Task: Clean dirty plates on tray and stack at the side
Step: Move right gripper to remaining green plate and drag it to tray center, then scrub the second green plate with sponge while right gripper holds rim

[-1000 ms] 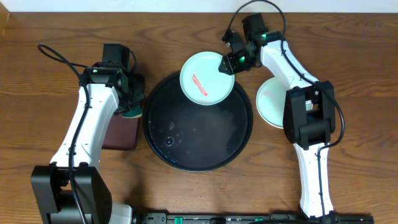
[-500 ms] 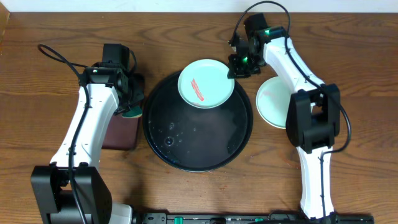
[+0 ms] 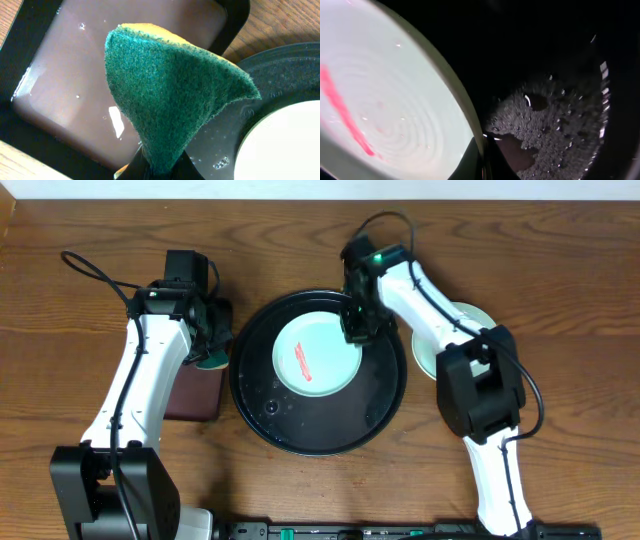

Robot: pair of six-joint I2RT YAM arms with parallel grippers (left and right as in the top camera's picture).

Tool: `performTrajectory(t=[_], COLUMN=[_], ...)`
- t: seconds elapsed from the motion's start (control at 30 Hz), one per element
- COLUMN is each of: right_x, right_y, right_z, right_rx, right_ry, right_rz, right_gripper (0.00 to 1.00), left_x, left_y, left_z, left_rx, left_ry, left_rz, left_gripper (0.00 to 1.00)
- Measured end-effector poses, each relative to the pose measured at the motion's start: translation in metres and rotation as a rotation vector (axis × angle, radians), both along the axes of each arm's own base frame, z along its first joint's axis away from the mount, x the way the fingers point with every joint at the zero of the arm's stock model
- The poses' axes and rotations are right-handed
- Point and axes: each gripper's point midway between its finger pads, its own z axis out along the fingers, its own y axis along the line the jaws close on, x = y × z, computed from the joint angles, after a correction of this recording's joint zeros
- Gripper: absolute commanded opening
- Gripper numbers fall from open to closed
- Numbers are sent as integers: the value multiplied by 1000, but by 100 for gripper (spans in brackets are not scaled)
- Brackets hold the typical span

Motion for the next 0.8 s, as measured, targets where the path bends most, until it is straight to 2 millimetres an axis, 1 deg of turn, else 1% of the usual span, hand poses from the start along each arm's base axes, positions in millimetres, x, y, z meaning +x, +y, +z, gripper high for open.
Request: performTrajectory(t=[0.1,0.13,0.17,0.2,0.27,0.3,0.37,0.4,0.47,0.5,0.57,0.67,0.8], right_x=[-10,-13,-16,-17,-20,-20,-18,-16,-10,-7,-2,-1,-2], right_y=[-5,-7,-8,-9,-12,-13,-13,-12,-9,-8,-6,-5,-5], right_z=[-9,-11,-12,-13,-15,-15,-16,-16,-17,-17,-17,-19,-20], right_rx=[-22,-28,-33,-36,-49,-52,-54,-49,-38,-33,-23,-17,-3], right_ry=[36,46,55,61,67,65,57,46,20,7,-18,-28,-51], right_rz=[-3,-3,-2,-2,11,14,19,28,41,43,54,59,55], right_gripper=[1,4,8,15,23,26,28,26,6,1,1,1,1], left_x=[0,0,0,0,0,0,0,0,0,0,0,0,0], left_y=[0,0,0,0,0,0,-1,-1,-3,-4,-6,-9,-22], left_z=[0,0,0,0,0,0,0,0,0,0,0,-1,-1], left_rx=[0,0,0,0,0,-1,-4,-7,-16,-19,-28,-30,-34], left_ry=[0,0,0,0,0,0,0,0,1,0,1,2,2], left_rz=[0,0,0,0,0,0,-1,-2,-5,-8,-15,-29,-69], left_gripper=[7,8,8,7,7,7,7,7,7,7,8,8,8])
